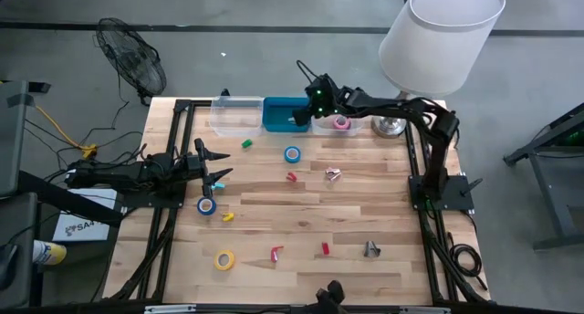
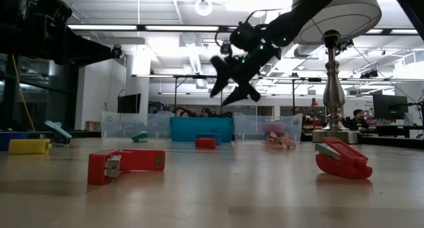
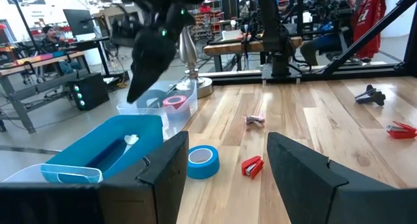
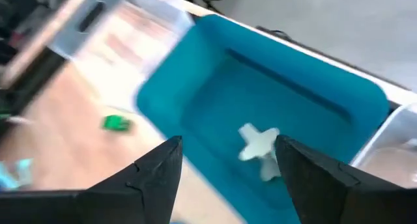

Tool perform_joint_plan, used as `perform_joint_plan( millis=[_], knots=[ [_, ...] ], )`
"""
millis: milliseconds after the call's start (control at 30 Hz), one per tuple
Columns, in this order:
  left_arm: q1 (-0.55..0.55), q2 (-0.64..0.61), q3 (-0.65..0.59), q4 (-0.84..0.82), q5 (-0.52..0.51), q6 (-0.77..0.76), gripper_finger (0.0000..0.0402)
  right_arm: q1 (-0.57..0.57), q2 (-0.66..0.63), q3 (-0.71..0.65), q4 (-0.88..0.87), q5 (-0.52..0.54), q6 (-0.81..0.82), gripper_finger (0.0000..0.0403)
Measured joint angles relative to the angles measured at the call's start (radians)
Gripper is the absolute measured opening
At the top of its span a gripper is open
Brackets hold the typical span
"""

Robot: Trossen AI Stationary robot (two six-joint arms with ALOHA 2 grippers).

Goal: Pick and place Stapler, Stapler remover, tape
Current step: Put the pink staple remover into the blue bin

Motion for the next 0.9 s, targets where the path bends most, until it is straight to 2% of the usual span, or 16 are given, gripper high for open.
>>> perform_joint_plan(
  millis=[167,433,500,667,800,900],
  knots=[
    [0.000,0.000,0.000,0.000,0.000,0.000,0.0205,0.002,-0.091,0.000,-0.146,-0.053,-0.007,0.0238],
    [0.000,0.000,0.000,0.000,0.000,0.000,0.0205,0.053,-0.249,0.000,-0.621,-0.026,-0.257,0.0238],
    [0.000,0.000,0.000,0.000,0.000,0.000,0.0205,0.069,-0.277,0.000,-0.764,0.025,-0.323,0.0238],
    [0.000,0.000,0.000,0.000,0.000,0.000,0.0205,0.110,-0.308,0.000,-1.040,0.240,-0.493,0.0238],
    [0.000,0.000,0.000,0.000,0.000,0.000,0.0205,0.130,-0.307,-0.016,-1.088,0.257,-0.635,0.0238],
    [0.000,0.000,0.000,0.000,0.000,0.000,0.0205,0.142,-0.307,-0.078,-1.028,0.189,-0.719,0.0238]
  ],
)
